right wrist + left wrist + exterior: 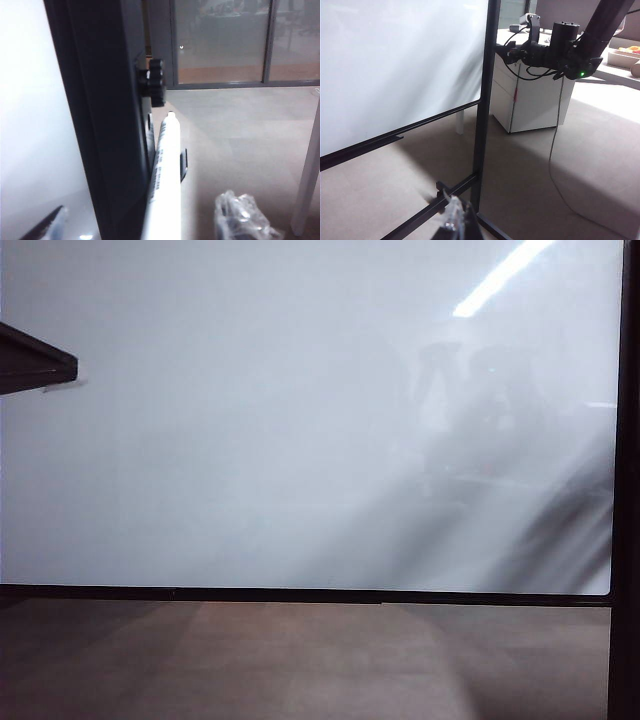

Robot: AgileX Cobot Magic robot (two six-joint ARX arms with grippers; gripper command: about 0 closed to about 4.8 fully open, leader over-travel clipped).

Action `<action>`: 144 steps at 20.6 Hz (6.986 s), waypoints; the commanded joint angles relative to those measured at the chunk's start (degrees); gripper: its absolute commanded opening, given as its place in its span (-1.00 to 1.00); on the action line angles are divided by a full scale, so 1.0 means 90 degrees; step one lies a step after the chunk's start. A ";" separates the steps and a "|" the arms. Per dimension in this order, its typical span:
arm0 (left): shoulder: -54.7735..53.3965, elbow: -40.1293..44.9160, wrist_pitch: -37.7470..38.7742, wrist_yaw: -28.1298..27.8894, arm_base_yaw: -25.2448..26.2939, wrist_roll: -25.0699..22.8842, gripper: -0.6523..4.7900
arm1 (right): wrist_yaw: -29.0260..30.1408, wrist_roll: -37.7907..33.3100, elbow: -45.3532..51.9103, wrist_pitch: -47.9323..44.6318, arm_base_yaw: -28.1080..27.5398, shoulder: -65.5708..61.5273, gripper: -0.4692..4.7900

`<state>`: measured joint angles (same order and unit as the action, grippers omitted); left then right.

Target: Reach to the right to find the marker pen, pick it up, and write the number 9 on the whiteboard.

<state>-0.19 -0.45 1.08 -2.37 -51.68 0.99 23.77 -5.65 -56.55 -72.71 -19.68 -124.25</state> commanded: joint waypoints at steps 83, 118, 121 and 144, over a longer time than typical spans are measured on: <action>-0.1984 -0.4974 0.0595 0.0852 0.2742 -0.0015 -0.78 | -0.3631 -0.0537 -0.0415 0.6521 0.5144 0.7169 -0.83; -0.2181 -0.4974 0.0291 0.1841 0.2742 -0.0012 -0.78 | -0.3507 -0.0323 -0.1761 0.4906 0.5066 0.4758 -0.83; -0.2181 -0.4974 0.0291 0.1841 0.2742 -0.0012 -0.78 | -0.3507 -0.0323 -0.1761 0.4898 0.5066 0.4745 -0.83; -0.2178 -0.4974 0.0294 0.1841 0.2742 -0.0012 -0.78 | -0.3490 -0.0318 -0.2220 0.5156 0.5061 0.4313 -0.83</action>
<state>-19.75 -45.06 4.47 14.13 -26.96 0.99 -7.38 -8.67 -76.49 -26.61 25.91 -85.38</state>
